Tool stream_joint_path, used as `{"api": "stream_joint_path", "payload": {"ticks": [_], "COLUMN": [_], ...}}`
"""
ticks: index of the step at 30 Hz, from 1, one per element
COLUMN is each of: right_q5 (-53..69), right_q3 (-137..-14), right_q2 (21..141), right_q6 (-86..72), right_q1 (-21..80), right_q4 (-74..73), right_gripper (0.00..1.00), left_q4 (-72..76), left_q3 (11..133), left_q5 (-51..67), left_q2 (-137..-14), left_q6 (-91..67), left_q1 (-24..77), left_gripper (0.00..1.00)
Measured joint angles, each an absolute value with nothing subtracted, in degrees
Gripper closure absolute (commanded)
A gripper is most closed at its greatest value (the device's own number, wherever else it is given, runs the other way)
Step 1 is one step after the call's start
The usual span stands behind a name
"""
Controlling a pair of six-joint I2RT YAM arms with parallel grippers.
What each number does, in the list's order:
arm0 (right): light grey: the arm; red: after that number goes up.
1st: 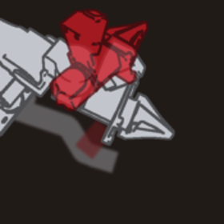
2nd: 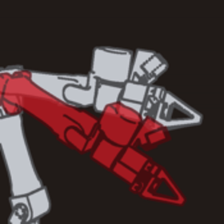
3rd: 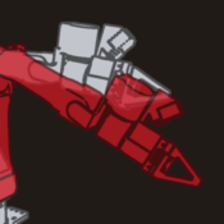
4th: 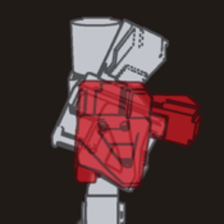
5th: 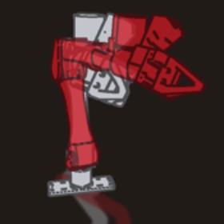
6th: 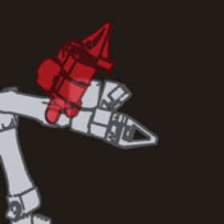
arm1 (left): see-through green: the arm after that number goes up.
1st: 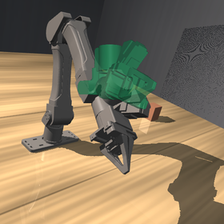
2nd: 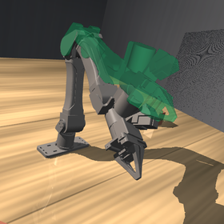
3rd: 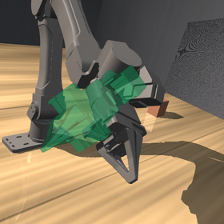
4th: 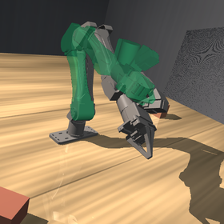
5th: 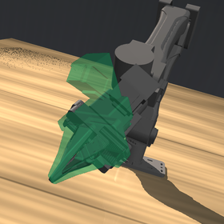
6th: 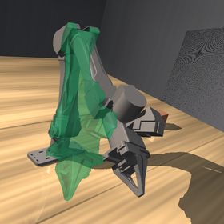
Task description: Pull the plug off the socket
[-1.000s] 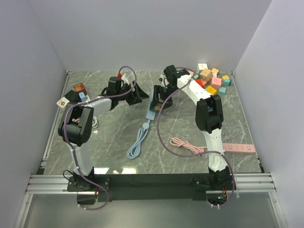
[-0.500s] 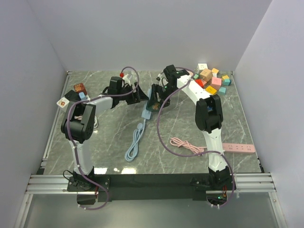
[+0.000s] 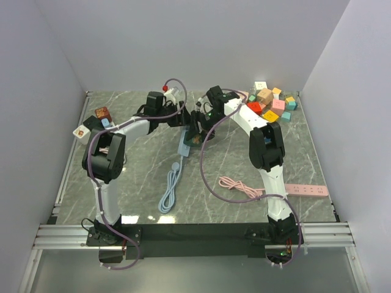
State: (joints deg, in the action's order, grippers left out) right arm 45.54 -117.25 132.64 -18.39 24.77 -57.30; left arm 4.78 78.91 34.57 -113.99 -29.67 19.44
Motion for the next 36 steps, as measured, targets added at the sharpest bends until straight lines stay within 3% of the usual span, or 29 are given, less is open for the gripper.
{"api": "stream_joint_path", "payload": {"ticks": [6, 12, 14, 24, 36], "right_q5": [45.3, 43.5, 43.5, 43.6, 30.3], "right_q3": [-117.7, -117.2, -116.9, -108.1, -108.0], "right_q2": [132.6, 133.1, 133.1, 129.1, 120.2], "right_q6": [-18.9, -22.0, -22.9, -25.5, -29.2], "right_q1": [25.3, 26.6, 26.6, 25.0, 7.4], "right_q4": [-57.3, -55.8, -55.5, -50.9, -50.2], "right_gripper": [1.0, 1.0, 1.0, 1.0, 1.0], "left_q4": [4.1, 6.7, 7.7, 6.8, -0.1], "left_q3": [78.9, 76.0, 75.2, 72.7, 72.6], "left_q5": [34.7, 37.2, 37.2, 33.7, 34.2], "left_q2": [-119.0, -119.5, -119.5, -119.4, -118.8], "left_q6": [-29.8, -32.2, -32.9, -32.3, -31.2], "left_q1": [19.8, 18.9, 18.7, 18.9, 15.1], "left_gripper": [0.54, 0.85, 0.99, 0.99, 0.99]}}
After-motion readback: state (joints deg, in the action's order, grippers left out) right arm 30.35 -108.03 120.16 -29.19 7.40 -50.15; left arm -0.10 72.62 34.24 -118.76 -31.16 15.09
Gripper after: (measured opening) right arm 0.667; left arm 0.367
